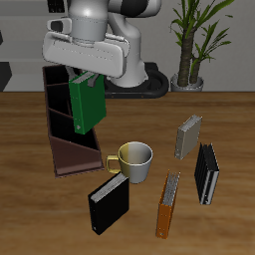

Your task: Place the green book into the right desk caddy's front compartment

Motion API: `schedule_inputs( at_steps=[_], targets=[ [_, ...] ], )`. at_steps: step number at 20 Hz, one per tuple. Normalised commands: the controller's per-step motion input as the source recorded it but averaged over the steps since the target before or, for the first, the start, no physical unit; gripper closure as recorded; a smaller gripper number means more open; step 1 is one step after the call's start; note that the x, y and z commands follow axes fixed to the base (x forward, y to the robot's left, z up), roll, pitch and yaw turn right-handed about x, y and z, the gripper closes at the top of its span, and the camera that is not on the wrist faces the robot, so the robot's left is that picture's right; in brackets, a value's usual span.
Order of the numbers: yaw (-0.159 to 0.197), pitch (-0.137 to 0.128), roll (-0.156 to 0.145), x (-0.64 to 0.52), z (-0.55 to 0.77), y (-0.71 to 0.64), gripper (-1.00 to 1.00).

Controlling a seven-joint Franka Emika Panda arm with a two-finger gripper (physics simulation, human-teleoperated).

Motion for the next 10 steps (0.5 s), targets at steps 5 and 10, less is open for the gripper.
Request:
schedule_inputs(
  at_steps=[5,10],
  targets=[
    [0.048,-0.008,0.039,-0.35,0.1,0.3,1.0],
    [0.055,-0.009,0.061,-0.39,0.07,0.31,1.0]
  ],
)
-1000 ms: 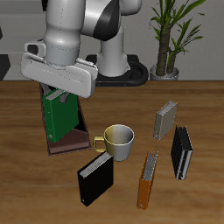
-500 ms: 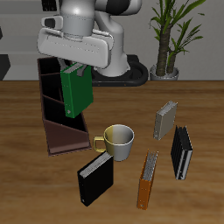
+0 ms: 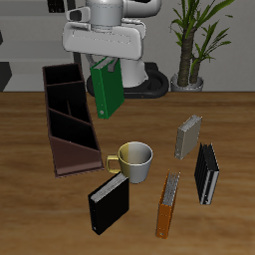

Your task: Place the green book into the right desk caddy's front compartment

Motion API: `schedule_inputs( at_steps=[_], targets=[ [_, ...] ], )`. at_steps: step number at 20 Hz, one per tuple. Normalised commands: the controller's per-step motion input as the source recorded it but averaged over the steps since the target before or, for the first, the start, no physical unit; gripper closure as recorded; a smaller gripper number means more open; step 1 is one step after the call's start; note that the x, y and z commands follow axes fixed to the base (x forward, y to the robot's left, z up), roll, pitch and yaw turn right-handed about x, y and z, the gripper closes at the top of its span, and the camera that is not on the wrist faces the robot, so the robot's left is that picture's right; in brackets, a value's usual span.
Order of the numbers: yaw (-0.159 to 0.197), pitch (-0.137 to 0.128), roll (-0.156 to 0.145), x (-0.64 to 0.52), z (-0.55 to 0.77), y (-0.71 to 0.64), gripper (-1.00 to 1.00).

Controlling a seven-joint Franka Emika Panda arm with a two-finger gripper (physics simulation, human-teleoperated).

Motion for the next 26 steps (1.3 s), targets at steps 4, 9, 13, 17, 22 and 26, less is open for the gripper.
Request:
schedule_inputs(
  at_steps=[4,9,13,17,22,26],
  targets=[
    [0.091,-0.009,0.057,-0.41,0.02,0.3,1.0],
    [0.149,0.042,0.053,-0.44,-0.14,0.26,1.0],
    [0.13,0.04,-0.005,-0.33,-0.05,0.0,1.0],
    [0.177,-0.012,-0.014,-0.48,0.08,0.02,1.0],
    [0.171,-0.007,-0.018,-0.54,0.1,-0.12,1.0],
    [0.086,0.002,-0.065,-0.31,0.06,-0.22,1.0]
  ],
)
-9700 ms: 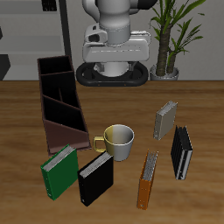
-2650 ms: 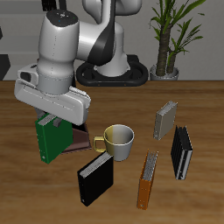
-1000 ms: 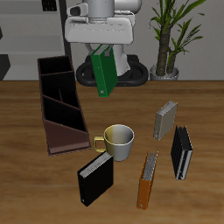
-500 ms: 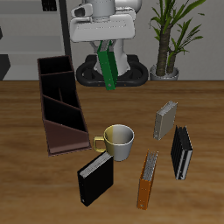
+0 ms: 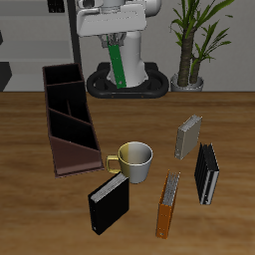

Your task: Place the green book into the right desk caddy's front compartment

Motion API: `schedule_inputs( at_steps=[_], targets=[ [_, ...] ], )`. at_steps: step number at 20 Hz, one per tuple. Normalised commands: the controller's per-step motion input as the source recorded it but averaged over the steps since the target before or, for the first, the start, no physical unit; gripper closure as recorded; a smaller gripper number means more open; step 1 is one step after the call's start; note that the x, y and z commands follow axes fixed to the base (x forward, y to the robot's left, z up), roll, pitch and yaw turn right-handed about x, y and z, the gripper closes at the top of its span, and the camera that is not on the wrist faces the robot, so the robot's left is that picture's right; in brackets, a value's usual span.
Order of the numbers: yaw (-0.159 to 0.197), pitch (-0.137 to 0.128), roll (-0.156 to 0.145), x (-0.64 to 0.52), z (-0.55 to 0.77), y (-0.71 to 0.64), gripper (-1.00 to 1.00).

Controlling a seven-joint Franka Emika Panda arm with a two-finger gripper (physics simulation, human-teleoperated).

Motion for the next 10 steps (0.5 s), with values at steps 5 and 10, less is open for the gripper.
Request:
schedule_inputs(
  at_steps=[5,10],
  targets=[
    [0.087,-0.005,-0.074,-0.19,0.1,-0.2,1.0],
    [0.111,-0.006,-0.091,-0.22,-0.05,-0.3,1.0]
  ],
)
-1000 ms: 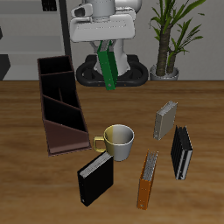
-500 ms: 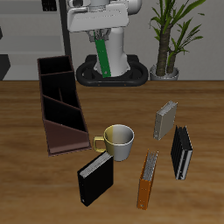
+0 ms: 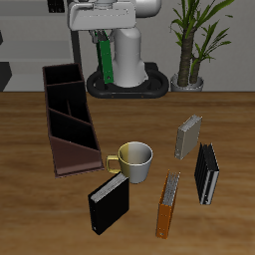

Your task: Place the green book into the right desk caddy's front compartment

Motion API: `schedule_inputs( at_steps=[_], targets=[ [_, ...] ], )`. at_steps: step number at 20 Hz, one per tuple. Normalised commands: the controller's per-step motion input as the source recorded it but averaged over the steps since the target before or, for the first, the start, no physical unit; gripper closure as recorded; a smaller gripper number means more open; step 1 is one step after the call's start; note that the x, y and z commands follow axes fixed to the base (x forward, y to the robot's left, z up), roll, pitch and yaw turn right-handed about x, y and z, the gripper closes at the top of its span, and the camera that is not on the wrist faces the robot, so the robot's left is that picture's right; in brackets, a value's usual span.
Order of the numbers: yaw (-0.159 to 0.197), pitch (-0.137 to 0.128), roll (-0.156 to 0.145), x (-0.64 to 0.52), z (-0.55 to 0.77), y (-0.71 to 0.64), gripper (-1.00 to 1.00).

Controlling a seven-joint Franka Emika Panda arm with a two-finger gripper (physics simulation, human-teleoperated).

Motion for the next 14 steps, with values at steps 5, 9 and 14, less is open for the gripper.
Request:
schedule_inputs(
  at_steps=[5,9,14],
  targets=[
    [0.054,-0.005,-0.08,-0.12,-0.03,-0.23,1.0],
    [0.103,-0.055,-0.048,-0.03,-0.01,-0.11,1.0],
    [0.067,0.001,-0.087,0.03,-0.26,-0.28,1.0]
  ],
)
